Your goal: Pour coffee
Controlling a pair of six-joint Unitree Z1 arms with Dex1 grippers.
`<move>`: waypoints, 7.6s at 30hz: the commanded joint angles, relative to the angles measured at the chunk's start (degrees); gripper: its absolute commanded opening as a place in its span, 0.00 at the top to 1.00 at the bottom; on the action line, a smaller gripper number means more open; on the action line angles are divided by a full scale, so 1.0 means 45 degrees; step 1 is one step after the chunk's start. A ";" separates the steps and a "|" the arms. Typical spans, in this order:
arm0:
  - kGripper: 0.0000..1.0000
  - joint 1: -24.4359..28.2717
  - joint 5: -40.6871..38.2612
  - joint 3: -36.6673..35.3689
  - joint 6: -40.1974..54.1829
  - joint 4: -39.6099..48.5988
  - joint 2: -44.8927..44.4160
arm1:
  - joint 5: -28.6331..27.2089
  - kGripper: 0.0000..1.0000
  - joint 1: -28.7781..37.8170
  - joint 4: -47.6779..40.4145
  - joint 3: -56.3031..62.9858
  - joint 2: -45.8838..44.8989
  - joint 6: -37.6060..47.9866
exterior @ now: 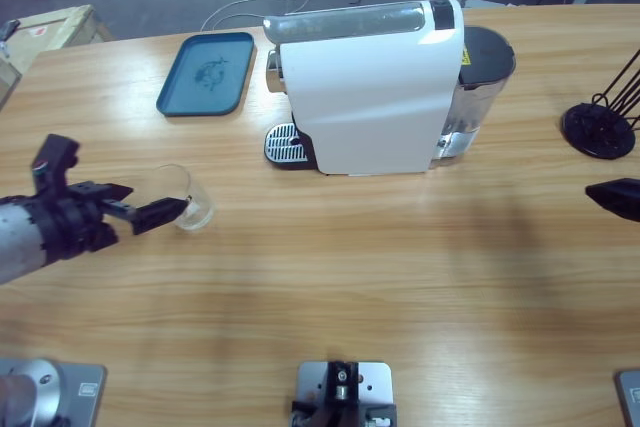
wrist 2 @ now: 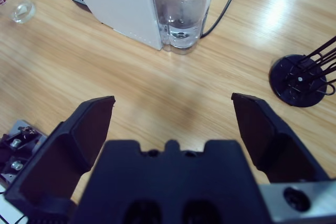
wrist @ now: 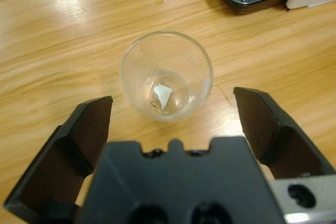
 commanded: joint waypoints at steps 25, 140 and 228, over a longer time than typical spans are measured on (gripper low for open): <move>1.00 0.1424 -0.2763 0.1703 0.6760 -0.5170 0.0612 | -0.0342 0.00 0.0111 0.0887 0.0516 -0.1335 0.1057; 0.01 0.3459 -0.6435 -0.3078 0.7815 0.2170 -0.0036 | 0.3014 1.00 -0.4576 0.8270 -1.7047 1.3505 -0.1842; 0.01 0.3459 -0.6493 -0.2485 0.7463 0.1369 0.0268 | 0.2584 1.00 -0.4205 0.8211 -1.7062 1.3602 -0.2545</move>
